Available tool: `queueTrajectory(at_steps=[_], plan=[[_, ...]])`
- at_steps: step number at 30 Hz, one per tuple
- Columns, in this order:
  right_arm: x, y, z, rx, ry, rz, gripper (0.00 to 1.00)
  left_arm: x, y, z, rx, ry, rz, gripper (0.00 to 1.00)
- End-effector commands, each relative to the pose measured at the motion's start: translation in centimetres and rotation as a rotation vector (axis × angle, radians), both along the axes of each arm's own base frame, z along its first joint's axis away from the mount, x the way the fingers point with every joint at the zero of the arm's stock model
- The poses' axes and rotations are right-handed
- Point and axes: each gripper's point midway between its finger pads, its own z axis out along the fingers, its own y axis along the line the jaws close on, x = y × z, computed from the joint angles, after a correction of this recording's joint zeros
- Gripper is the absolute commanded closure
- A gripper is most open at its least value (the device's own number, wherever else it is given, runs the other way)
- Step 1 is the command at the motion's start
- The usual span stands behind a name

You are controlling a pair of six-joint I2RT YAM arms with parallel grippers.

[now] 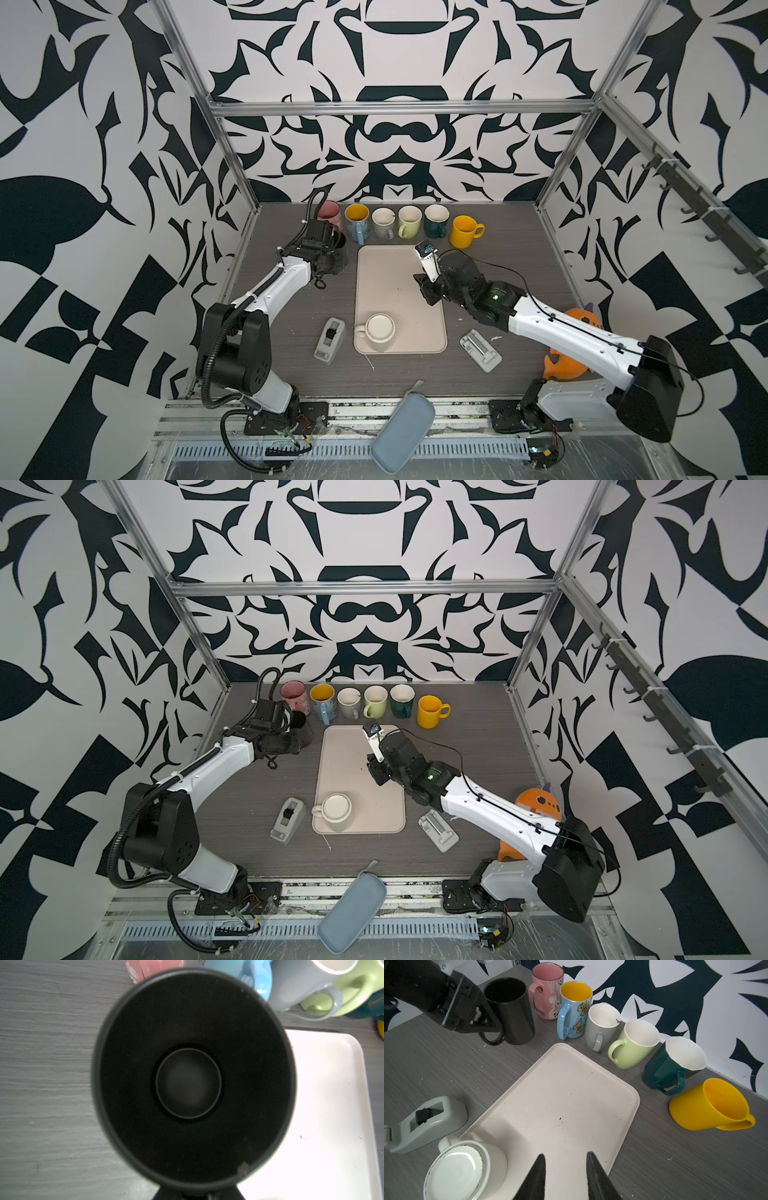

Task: Turn the mug right side up
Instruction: Place the mug at the top-left of the table.

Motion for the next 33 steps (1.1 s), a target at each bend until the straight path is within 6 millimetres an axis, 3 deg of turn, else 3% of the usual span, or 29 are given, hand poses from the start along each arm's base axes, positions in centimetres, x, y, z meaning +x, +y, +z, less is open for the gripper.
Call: queueTrajectory(at_steps=[1, 10, 26, 29, 33], plan=[[0.0, 0.2, 1.8, 0.075, -0.017, -0.004, 0.65, 3.5, -0.1, 2.0, -0.024, -0.16, 0.025, 1.0], [0.1, 0.0, 1.5, 0.079, -0.008, -0.013, 0.65, 5.0, 0.6, -0.7, 0.006, -0.138, 0.058, 1.0], [0.0, -0.3, 1.3, 0.098, -0.002, -0.029, 0.65, 5.6, 1.9, -4.7, 0.038, -0.049, 0.12, 0.99], [-0.1, -0.4, 1.3, 0.101, -0.003, -0.03, 0.65, 5.6, 1.9, -5.1, 0.036, -0.028, 0.121, 0.91], [-0.1, -0.6, 1.4, 0.103, -0.005, -0.033, 0.65, 5.3, 1.8, -5.3, 0.029, -0.012, 0.124, 0.66]])
